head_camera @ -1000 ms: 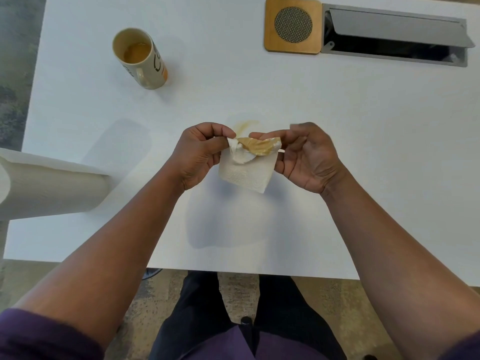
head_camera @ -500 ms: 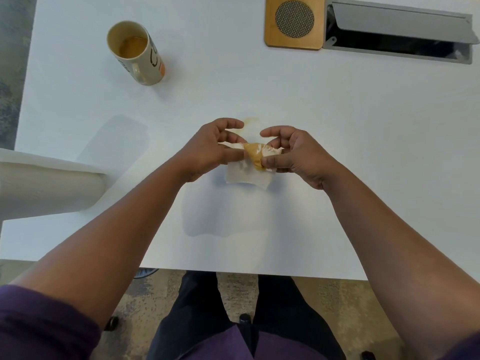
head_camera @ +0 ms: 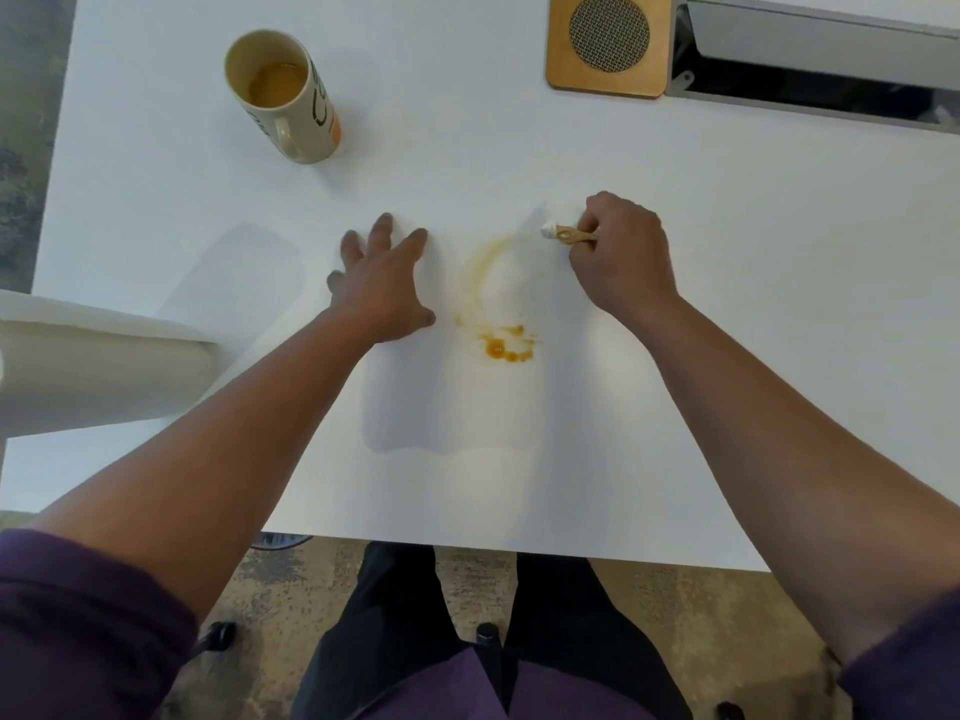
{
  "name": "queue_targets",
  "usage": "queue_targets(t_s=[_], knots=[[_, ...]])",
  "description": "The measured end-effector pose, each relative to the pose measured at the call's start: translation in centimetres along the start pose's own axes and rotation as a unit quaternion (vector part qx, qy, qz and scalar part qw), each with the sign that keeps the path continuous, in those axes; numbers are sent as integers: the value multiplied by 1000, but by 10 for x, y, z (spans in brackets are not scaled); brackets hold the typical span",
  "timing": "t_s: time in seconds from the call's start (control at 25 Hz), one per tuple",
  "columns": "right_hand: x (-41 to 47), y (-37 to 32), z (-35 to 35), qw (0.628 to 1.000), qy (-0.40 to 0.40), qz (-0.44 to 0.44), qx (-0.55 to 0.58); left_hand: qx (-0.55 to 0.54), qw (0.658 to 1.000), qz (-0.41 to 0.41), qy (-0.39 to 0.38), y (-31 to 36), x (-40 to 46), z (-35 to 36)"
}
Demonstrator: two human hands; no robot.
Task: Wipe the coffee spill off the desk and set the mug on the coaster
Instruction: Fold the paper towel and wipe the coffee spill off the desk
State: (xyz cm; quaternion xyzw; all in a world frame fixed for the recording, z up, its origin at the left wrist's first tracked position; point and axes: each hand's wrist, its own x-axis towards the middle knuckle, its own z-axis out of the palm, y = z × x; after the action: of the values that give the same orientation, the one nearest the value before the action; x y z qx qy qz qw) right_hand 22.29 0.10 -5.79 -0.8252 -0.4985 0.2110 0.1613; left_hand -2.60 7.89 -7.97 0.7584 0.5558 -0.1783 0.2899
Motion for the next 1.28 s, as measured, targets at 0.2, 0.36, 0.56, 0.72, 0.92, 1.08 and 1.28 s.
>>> queue_targets(t_s=[0.2, 0.36, 0.56, 0.72, 0.92, 1.08, 1.28], knots=[[11, -21, 37, 990, -68, -62, -109, 38, 999, -8, -34, -6, 6, -10], [4, -46, 59, 968, -167, -133, -134, 58, 998, 8, -17, -13, 7, -9], [-23, -49, 64, 898, -281, -287, -181, 74, 997, 18, -8, -17, 10, -8], [-37, -29, 50, 869, -323, -329, -178, 73, 997, 18, -7, -16, 8, -9], [-54, -4, 30, 851, -361, -346, -162, 74, 997, 18, -7, -13, 3, -11], [-71, 15, 24, 864, -350, -323, -165, 69, 997, 16, -12, -12, 2, -11], [-107, 7, 37, 937, -316, -138, -61, 66, 998, 14, -12, -11, 1, -11]])
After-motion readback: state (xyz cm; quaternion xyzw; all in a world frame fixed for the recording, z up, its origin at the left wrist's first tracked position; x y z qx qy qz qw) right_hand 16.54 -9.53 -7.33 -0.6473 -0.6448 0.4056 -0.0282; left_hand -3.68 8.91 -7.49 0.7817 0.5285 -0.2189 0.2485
